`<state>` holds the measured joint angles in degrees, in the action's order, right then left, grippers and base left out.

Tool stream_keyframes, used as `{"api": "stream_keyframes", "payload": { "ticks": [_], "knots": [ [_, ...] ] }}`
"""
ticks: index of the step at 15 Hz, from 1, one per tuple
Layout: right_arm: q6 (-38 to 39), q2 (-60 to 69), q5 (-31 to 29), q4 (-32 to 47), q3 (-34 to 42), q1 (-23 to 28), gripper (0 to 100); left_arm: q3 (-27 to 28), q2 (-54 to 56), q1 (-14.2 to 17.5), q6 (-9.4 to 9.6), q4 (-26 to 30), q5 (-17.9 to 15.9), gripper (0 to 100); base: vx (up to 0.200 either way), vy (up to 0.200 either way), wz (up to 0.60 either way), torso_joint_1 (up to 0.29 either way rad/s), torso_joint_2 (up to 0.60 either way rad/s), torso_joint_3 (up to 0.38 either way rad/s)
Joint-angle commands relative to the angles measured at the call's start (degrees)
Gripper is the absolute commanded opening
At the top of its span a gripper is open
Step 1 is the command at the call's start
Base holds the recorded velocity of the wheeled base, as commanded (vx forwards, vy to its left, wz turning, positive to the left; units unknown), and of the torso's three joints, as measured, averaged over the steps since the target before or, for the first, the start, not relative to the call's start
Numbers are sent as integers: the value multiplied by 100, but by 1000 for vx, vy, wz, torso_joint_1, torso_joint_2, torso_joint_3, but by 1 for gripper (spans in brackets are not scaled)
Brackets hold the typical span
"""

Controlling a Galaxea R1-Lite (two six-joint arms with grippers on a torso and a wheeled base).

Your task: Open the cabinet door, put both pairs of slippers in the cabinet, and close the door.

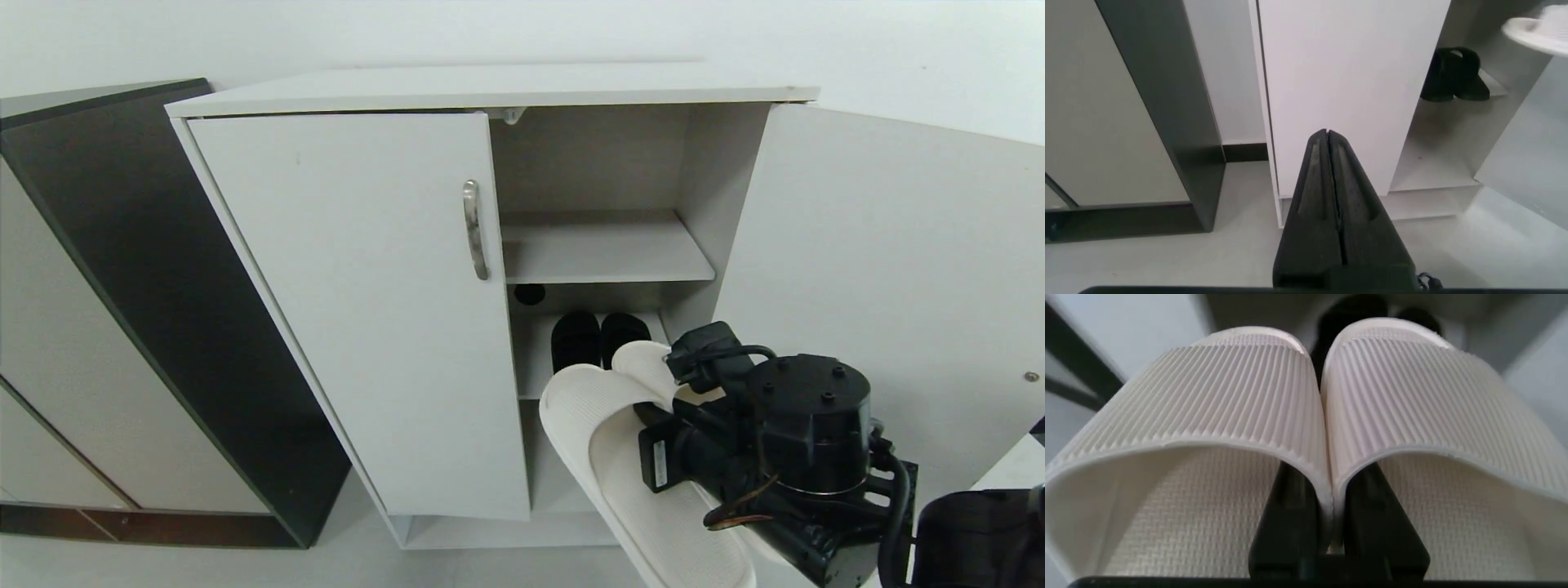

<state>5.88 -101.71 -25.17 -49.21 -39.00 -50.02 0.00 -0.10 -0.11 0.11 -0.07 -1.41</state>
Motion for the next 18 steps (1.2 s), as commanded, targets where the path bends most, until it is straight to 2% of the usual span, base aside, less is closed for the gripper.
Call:
{"api": "stream_keyframes", "payload": {
  "ticks": [1,2,3,4,5,6,8,10,18],
  "knots": [
    [353,-244,-146,738,-732,-210,0,0,1,2,7,-1,1,0,0,0,0,0,0,0],
    [696,-297,-418,1599,-1356,-351,0,0,1,2,7,-1,1,0,0,0,0,0,0,0],
    [845,-350,-585,1986,-1672,-403,0,0,1,2,7,-1,1,0,0,0,0,0,0,0],
    [1241,-605,-1262,3304,-2762,-421,0,0,1,2,7,-1,1,0,0,0,0,0,0,0],
    [1460,-754,-1622,3946,-3386,-421,0,0,1,2,7,-1,1,0,0,0,0,0,0,0],
    [1583,-868,-1754,4473,-3966,-403,0,0,1,2,7,-1,1,0,0,0,0,0,0,0],
    [1601,-868,-1789,5282,-4670,-403,0,0,1,2,7,-1,1,0,0,0,0,0,0,0],
    [1425,-904,-2211,5317,-4907,-403,0,0,1,2,7,-1,1,0,0,0,0,0,0,0],
    [1091,-939,-2255,4526,-4854,-210,0,0,1,2,7,-1,1,0,0,0,0,0,0,0]
  ]
}}
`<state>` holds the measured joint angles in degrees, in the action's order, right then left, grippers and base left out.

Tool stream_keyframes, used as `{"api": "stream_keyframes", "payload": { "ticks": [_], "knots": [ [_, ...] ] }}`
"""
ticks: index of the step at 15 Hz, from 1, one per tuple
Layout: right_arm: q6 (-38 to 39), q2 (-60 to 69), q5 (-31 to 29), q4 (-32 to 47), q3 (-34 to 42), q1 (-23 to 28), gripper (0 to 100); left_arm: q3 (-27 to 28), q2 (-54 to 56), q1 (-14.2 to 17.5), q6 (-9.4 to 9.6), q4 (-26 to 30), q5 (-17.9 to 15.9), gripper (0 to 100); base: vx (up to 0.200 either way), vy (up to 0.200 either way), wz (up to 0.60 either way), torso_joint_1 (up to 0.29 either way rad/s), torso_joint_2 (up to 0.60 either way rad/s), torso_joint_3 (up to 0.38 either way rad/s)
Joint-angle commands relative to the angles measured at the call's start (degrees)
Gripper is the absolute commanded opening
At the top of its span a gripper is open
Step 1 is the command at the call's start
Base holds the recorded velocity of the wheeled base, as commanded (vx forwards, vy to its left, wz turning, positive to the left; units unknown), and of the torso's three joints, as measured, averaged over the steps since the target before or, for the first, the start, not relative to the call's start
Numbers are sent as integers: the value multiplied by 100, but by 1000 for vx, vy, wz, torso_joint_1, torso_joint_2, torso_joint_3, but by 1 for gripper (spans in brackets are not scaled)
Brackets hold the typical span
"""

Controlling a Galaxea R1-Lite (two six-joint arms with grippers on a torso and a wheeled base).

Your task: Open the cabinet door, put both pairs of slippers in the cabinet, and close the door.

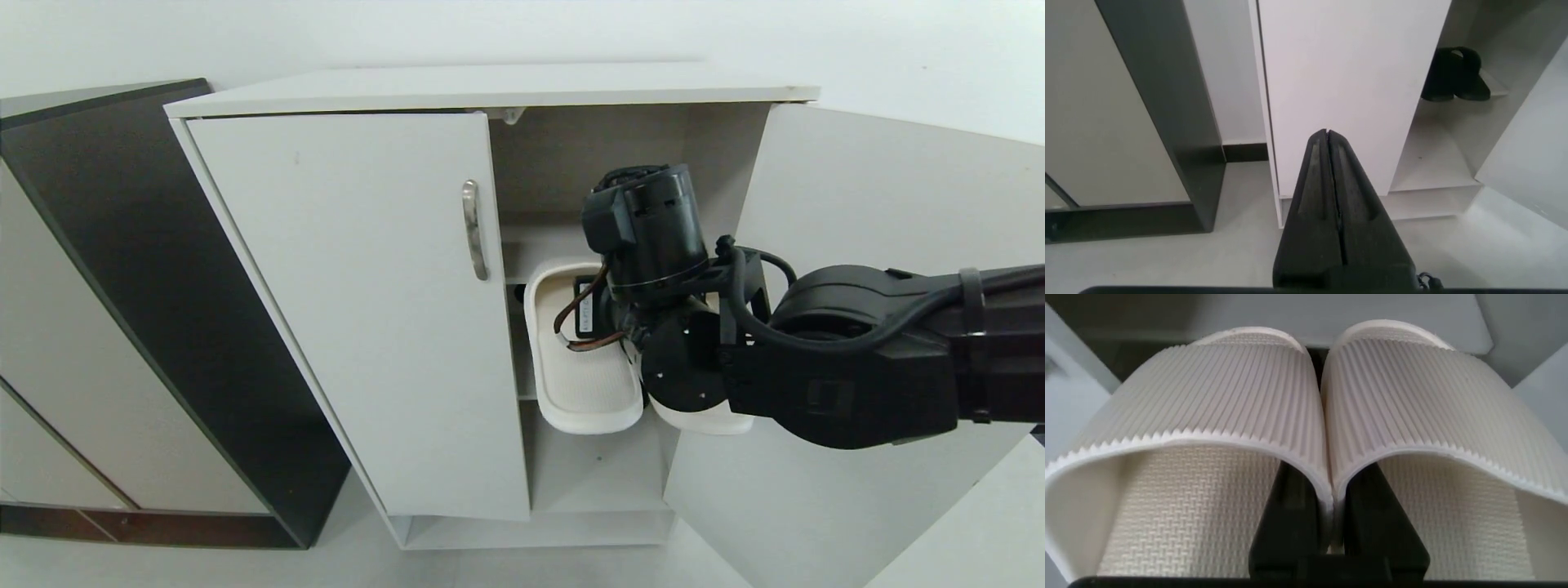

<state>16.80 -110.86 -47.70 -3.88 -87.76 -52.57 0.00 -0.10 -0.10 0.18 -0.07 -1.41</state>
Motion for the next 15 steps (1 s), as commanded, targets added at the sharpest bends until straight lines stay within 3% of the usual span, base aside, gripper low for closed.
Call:
{"api": "stream_keyframes", "payload": {
  "ticks": [1,7,15],
  "knots": [
    [-1,-23,7,-17,40,53,0,0,1,1,-1,-1,1,0,0,0,0,0,0,0],
    [8,-32,-2,-61,128,71,0,0,1,1,-1,-1,1,0,0,0,0,0,0,0],
    [-98,-41,-2,-192,128,115,0,0,1,1,-1,-1,1,0,200,0,0,-1,1,2]
  ]
}}
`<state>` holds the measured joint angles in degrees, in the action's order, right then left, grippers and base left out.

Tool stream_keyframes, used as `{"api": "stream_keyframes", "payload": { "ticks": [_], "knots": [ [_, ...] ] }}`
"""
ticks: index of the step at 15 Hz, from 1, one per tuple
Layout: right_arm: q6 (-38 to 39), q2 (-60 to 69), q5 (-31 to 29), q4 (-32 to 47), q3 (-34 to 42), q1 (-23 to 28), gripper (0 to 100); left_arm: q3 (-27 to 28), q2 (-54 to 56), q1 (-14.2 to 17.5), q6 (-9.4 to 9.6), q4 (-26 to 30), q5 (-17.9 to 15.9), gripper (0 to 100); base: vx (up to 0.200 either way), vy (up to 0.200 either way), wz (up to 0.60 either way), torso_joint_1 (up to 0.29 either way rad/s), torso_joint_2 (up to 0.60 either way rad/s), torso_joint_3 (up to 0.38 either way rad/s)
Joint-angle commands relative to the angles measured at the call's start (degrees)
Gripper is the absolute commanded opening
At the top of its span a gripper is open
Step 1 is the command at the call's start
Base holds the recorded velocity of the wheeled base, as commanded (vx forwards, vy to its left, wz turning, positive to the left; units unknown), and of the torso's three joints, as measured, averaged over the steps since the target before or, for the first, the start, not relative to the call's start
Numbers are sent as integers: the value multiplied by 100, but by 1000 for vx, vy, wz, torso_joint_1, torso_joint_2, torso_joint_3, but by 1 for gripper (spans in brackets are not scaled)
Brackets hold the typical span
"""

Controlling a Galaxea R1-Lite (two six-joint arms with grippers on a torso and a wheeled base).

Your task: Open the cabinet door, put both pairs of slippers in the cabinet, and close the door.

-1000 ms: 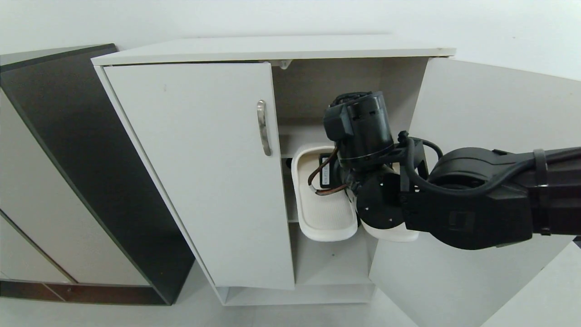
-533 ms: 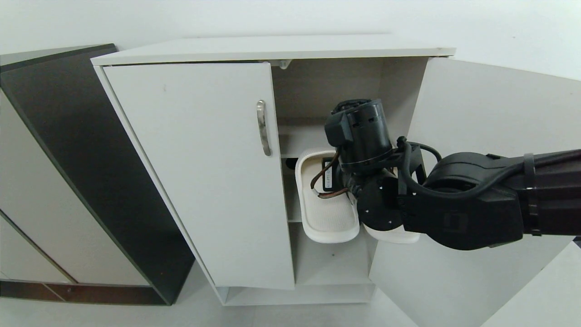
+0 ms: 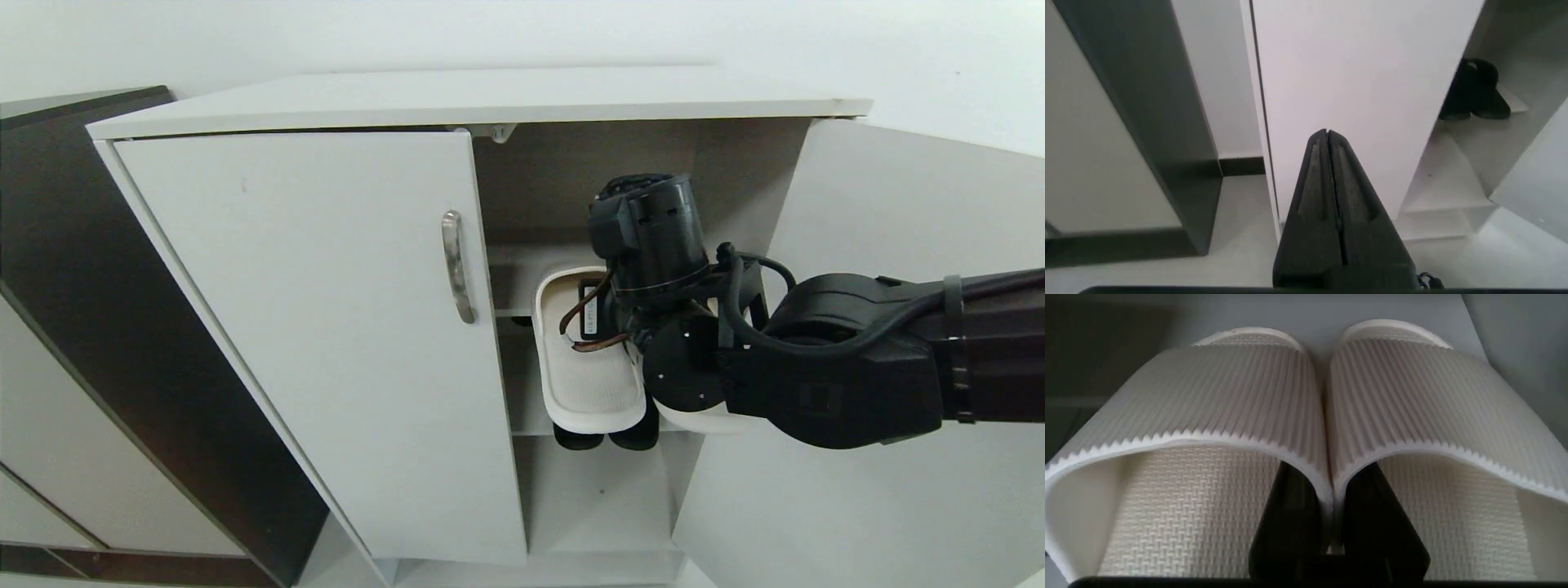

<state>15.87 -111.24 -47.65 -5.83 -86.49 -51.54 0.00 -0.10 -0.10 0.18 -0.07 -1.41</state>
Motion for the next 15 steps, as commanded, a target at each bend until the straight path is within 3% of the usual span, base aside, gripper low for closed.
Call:
{"api": "stream_keyframes", "payload": {
  "ticks": [1,9,15],
  "knots": [
    [4,-21,2,3,10,13,0,0,1,1,-1,-1,1,0,200,0,0,2,-2,7],
    [-67,-38,2,-24,45,109,0,0,1,1,-1,-1,1,0,25,0,0,1,0,0],
    [-339,-469,46,-120,-483,373,0,0,1,1,-9,-1,1,0,0,0,0,0,0,0]
  ]
}}
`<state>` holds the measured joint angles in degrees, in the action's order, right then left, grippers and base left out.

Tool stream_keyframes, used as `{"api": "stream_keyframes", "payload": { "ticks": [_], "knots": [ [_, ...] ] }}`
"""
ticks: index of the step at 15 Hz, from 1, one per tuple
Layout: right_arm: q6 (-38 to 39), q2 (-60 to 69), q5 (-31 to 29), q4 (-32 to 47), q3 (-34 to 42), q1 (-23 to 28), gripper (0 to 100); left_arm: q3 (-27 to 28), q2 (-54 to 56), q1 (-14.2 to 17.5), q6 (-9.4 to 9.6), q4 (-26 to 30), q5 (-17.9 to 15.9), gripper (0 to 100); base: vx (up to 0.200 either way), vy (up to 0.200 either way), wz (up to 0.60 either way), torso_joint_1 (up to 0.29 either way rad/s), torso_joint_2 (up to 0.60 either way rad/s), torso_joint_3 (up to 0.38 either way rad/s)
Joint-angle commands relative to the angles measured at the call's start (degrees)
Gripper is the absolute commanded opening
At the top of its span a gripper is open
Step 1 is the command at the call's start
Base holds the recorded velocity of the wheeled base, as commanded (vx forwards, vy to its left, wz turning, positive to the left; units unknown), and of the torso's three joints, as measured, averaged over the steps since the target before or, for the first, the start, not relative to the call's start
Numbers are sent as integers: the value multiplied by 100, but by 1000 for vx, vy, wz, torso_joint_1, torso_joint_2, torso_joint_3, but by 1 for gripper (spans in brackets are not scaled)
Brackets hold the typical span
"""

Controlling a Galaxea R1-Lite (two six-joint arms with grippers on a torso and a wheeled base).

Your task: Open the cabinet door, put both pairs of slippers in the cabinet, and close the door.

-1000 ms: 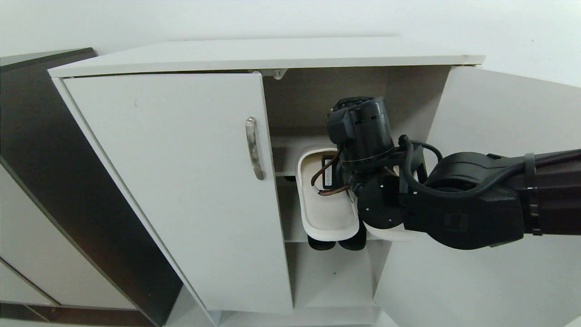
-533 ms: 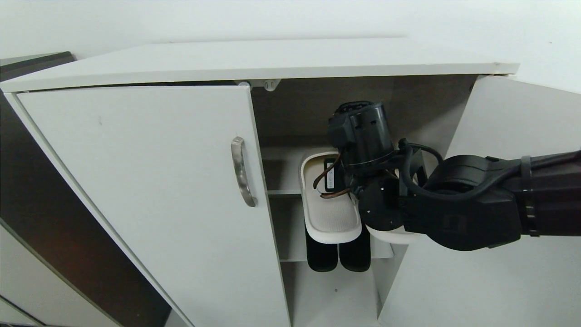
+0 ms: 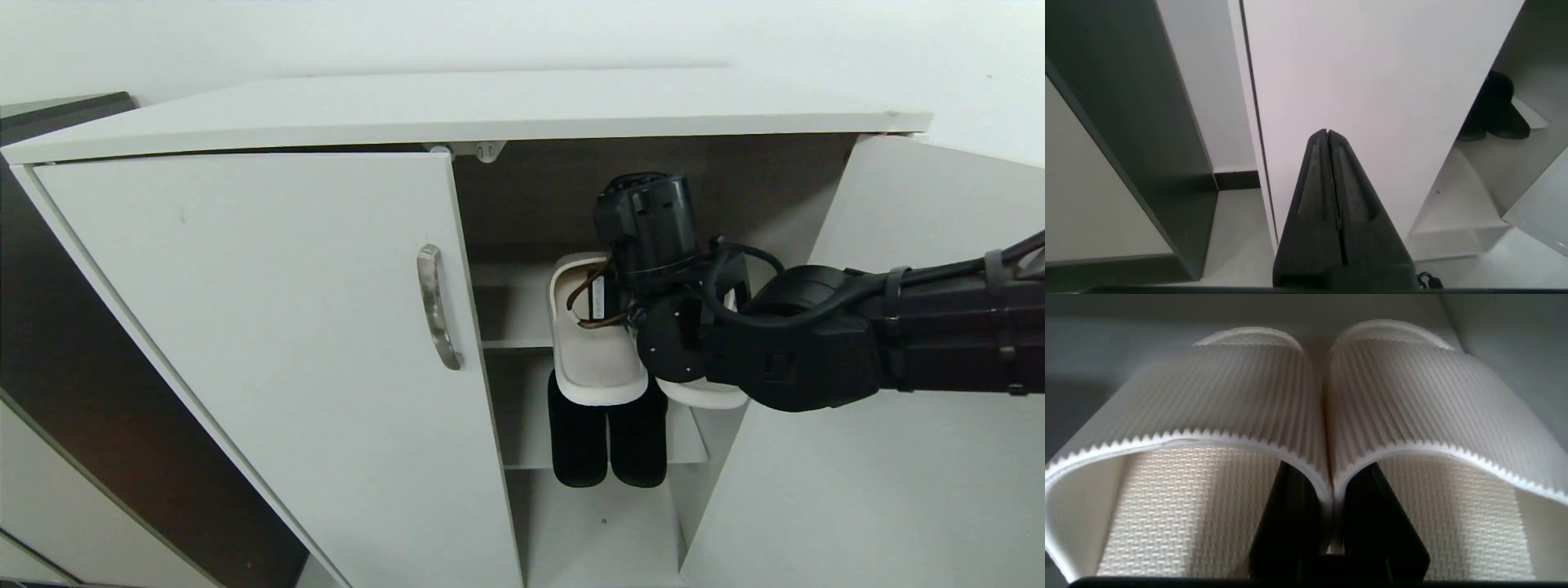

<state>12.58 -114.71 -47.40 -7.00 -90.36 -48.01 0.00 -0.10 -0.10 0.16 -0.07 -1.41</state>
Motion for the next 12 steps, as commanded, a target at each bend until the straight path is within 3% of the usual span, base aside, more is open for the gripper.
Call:
{"api": "stream_keyframes", "payload": {
  "ticks": [1,7,12],
  "knots": [
    [-80,-192,20,-3,-219,81,0,0,1,1,2,-1,1,0,0,0,0,0,0,0],
    [-212,-675,46,-3,-1054,353,0,0,1,1,2,-1,1,0,0,0,0,0,0,0],
    [-335,-745,556,-3,-1204,503,0,0,1,1,2,-1,1,0,0,0,0,0,0,0]
  ]
}}
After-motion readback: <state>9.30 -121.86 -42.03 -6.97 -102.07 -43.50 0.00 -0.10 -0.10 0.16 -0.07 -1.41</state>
